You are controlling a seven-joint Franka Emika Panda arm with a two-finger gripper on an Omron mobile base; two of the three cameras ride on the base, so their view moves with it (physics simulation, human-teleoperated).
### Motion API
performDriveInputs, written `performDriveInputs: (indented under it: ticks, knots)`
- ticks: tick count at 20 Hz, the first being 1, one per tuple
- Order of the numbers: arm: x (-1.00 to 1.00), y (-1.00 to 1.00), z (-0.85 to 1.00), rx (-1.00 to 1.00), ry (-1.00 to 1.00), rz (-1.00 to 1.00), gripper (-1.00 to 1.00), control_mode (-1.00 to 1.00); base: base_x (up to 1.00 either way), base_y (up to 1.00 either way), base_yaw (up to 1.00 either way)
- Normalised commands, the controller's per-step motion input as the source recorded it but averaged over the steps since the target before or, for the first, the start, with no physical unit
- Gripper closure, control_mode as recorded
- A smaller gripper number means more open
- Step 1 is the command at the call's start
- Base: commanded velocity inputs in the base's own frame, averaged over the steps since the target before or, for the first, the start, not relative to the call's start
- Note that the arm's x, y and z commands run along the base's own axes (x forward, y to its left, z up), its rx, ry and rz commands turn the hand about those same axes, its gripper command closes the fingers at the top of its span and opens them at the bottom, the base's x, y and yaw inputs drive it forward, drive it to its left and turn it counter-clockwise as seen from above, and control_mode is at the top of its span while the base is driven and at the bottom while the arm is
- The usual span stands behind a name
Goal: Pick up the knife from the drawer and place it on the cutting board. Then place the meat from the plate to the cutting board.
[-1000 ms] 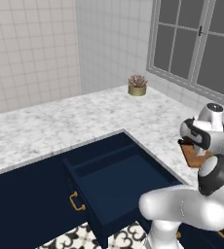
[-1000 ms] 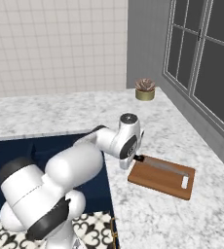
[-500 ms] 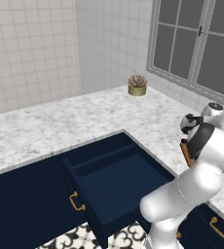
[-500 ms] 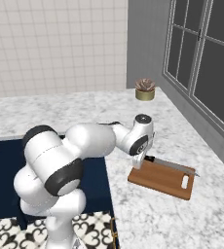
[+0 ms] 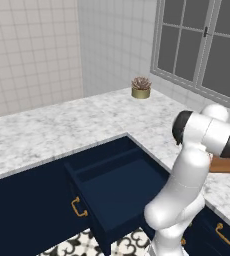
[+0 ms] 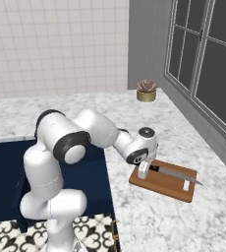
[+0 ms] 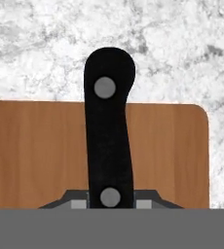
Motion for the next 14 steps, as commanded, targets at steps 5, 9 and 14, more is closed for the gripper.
performDriveInputs:
  ticks: [5,9,14]
  knots:
    - [0.39,-0.29,-0.32,0.01,0.01,0.00,1.00,-1.00,0.00,0.00,0.00]
    - [0.37,-0.24,-0.29,0.00,0.00,0.00,1.00,-1.00,0.00,0.00,0.00]
    - [0.03,0.03,-0.36,-0.01,-0.05,0.00,-1.00,-1.00,0.00,0.00,0.00]
